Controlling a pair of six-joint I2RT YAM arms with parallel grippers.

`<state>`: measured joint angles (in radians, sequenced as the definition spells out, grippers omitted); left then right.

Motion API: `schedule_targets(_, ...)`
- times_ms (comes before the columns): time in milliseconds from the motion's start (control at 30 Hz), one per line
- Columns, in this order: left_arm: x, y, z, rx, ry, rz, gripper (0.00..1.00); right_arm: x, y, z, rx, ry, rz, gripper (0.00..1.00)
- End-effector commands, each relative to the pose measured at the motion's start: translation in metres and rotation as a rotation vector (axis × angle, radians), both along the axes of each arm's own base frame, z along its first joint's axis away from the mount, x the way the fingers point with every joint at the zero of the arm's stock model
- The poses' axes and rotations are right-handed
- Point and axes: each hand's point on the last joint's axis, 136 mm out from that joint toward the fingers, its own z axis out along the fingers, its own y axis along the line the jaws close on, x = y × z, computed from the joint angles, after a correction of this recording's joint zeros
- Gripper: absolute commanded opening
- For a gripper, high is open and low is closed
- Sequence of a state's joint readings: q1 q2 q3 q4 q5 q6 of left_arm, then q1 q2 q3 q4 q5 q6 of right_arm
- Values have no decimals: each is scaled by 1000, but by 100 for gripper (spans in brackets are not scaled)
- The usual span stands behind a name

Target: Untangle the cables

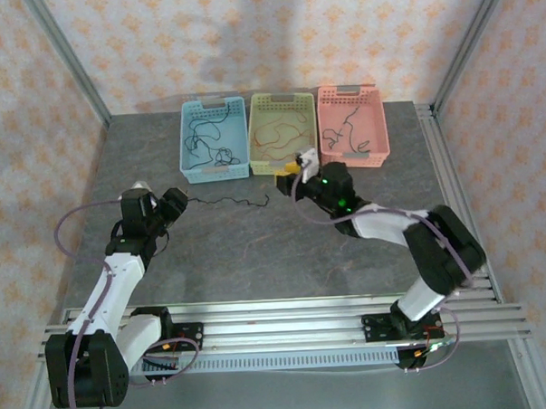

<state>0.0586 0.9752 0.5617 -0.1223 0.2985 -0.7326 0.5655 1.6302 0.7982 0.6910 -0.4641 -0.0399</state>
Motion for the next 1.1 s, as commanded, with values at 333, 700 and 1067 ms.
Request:
schedule_targets(333,-3,8,-19,57,22,35,68,-10,67,-121,-164,313,183,53)
schedule_targets(700,-13,17,-23,73,-3,94,68,4,94,-132,-293,303,228,58)
schedule_targets(1067,-13,17,-24,73,-6,94,68,-5,104,-170,-457,364,283,52)
